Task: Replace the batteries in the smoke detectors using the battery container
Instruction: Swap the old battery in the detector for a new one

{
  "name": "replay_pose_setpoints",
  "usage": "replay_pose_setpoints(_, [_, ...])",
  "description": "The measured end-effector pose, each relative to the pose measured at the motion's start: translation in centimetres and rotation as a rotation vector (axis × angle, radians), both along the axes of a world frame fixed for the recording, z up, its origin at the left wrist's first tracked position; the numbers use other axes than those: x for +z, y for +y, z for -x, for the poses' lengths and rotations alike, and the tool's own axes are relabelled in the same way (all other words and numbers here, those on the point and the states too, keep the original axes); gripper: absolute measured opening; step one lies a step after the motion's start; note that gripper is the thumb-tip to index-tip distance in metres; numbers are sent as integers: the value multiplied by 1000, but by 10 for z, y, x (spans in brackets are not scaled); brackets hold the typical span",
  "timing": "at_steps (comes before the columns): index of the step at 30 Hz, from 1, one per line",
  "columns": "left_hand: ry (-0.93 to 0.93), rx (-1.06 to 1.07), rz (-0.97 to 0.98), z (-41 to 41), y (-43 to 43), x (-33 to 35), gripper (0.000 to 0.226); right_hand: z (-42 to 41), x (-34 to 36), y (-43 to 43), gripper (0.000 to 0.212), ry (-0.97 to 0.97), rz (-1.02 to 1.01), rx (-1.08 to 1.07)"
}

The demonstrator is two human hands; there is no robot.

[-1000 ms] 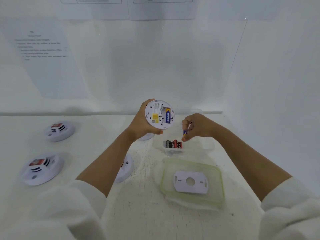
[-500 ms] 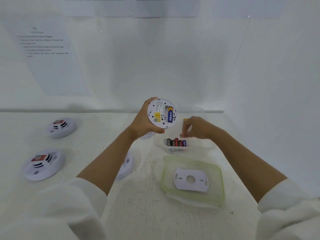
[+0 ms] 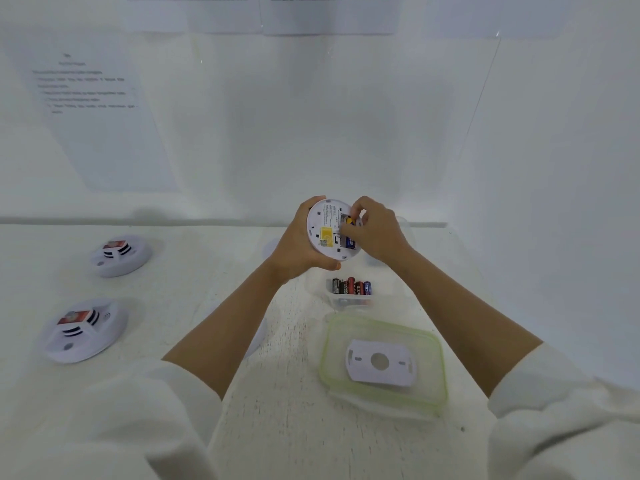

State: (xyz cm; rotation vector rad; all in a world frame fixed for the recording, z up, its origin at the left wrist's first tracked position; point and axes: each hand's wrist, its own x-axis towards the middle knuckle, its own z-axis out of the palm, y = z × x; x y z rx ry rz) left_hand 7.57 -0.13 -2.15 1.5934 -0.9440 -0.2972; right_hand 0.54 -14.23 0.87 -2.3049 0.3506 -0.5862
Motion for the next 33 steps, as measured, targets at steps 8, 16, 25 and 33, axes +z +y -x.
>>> replay_pose_setpoints(8, [-2, 0, -12, -3, 1, -1, 103, 1, 3, -1, 27, -47, 64, -20])
replay_pose_setpoints(16, [6, -8, 26, -9, -6, -1, 100, 4, 6, -2, 20, -311, -75, -31])
replay_pose_setpoints(25, [-12, 25, -21, -19, 4, -6, 100, 11, 2, -34, 24, 614, 145, -38])
replay_pose_setpoints(33, [14, 28, -17, -28, 3, -5, 103, -5, -12, -41, 18, 870, 146, 32])
